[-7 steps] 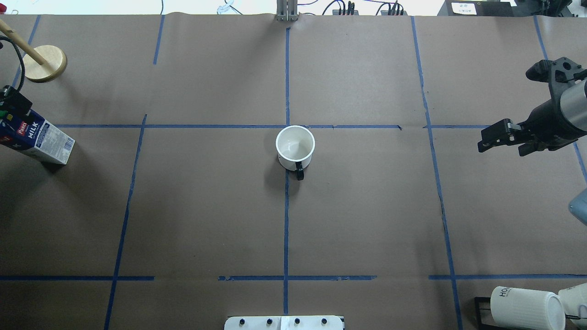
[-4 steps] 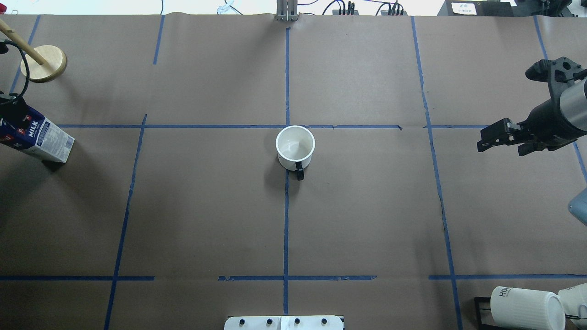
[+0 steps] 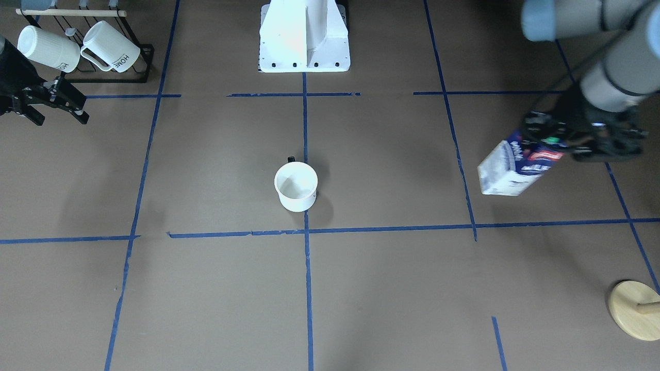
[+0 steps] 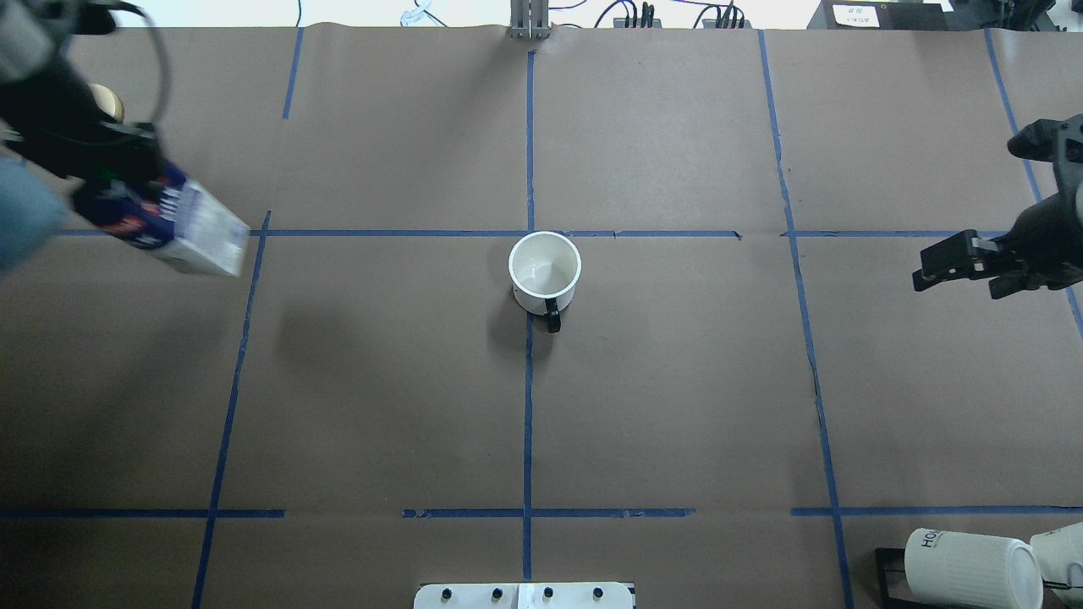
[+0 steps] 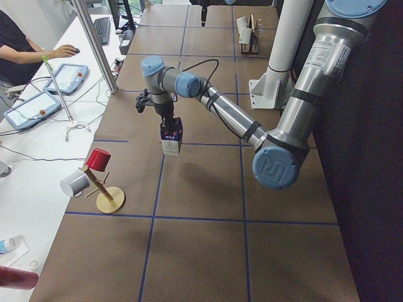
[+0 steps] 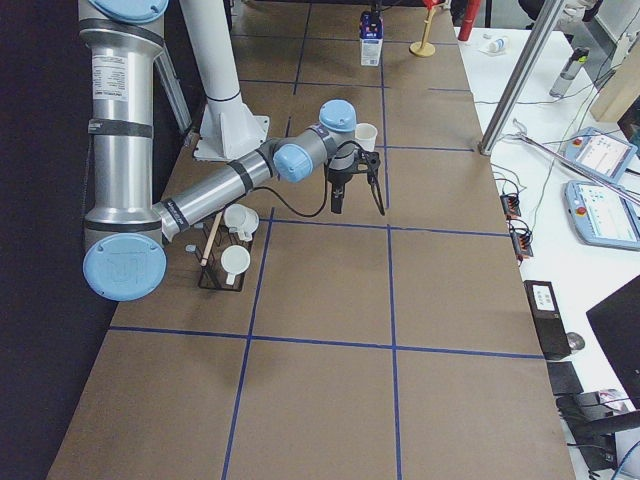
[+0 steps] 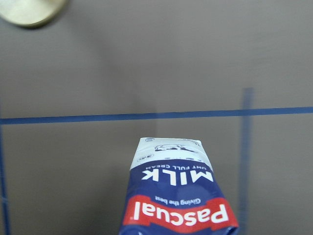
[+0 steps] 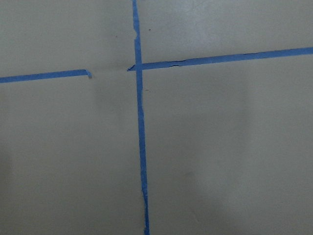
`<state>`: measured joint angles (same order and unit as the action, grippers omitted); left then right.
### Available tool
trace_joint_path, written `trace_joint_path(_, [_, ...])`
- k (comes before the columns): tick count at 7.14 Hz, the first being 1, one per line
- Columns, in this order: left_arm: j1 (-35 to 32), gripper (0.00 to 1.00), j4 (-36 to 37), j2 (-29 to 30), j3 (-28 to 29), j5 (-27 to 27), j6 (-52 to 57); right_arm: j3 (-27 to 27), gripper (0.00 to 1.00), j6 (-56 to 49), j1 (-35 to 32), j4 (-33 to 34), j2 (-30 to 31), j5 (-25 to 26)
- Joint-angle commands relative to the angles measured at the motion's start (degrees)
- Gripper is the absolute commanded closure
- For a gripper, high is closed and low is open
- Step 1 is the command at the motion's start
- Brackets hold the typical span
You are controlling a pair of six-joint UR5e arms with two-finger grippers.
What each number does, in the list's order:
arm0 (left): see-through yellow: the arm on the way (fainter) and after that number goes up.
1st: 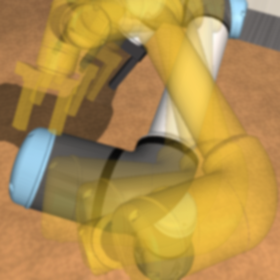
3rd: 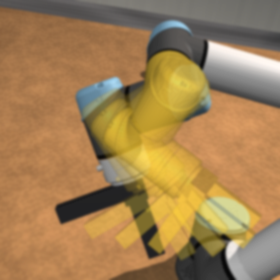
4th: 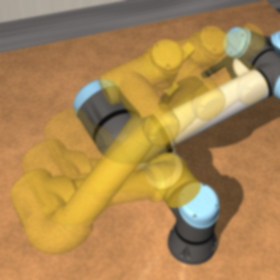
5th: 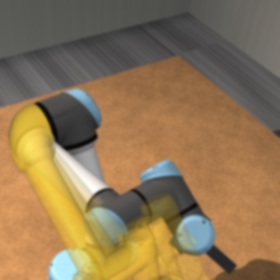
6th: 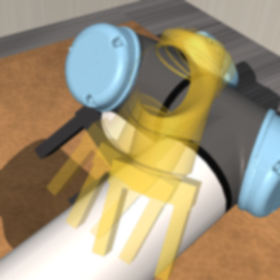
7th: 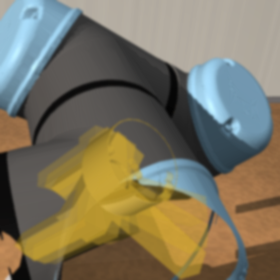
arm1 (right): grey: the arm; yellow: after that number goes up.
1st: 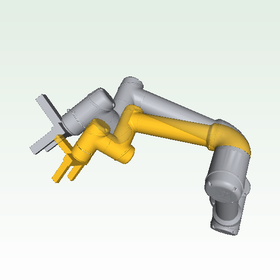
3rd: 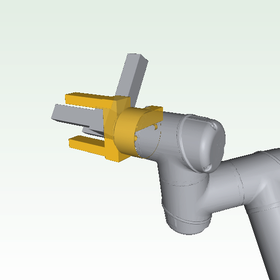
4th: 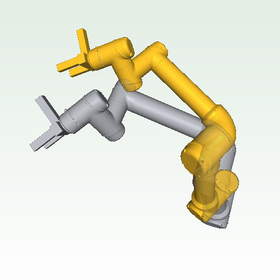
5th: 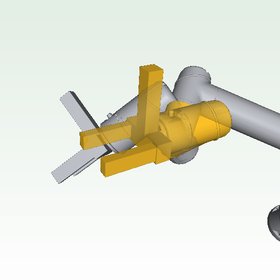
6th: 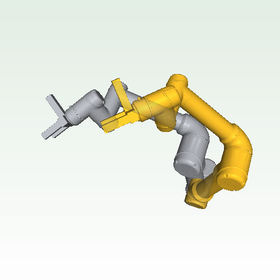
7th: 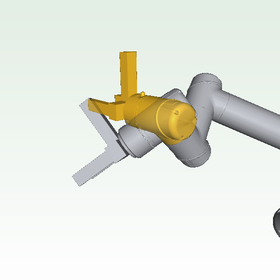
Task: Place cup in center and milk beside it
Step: 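Grasp the Pascual milk carton with the left gripper, then carry the milk carton with the left gripper beside the mug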
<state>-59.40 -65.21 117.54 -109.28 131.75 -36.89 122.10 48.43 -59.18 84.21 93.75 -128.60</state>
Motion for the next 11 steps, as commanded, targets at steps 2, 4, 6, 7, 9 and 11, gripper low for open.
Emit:
trace_joint_path(2, [14.82,0.95,0.35,23.79,16.99,-0.18,-17.16,-0.19,0.00,-9.48,-3.30,-0.01,5.03,-0.07])
trace_joint_path(4, [15.81,0.95,-8.90,28.70,27.76,-0.61,-21.70,-0.28,0.00,-9.24,-3.22,-0.01,5.13,0.02])
trace_joint_path(6, [15.81,0.95,-12.31,30.28,32.71,-2.10,-22.09,-0.28,0.00,-8.88,-3.13,-0.18,5.04,0.02])
trace_joint_path(7, [15.81,0.94,-12.40,30.55,33.94,-2.63,-21.83,-0.37,0.00,-8.71,-3.13,-0.36,4.95,-0.07])
trace_joint_path(9, [16.42,0.85,-12.75,30.55,34.13,-2.64,-22.09,-0.81,0.00,-8.71,-3.04,-0.45,4.61,0.02])
trace_joint_path(11, [16.42,0.00,-13.80,30.55,33.87,-3.51,-22.26,-1.07,0.00,-8.71,-3.04,-0.36,4.51,0.02])
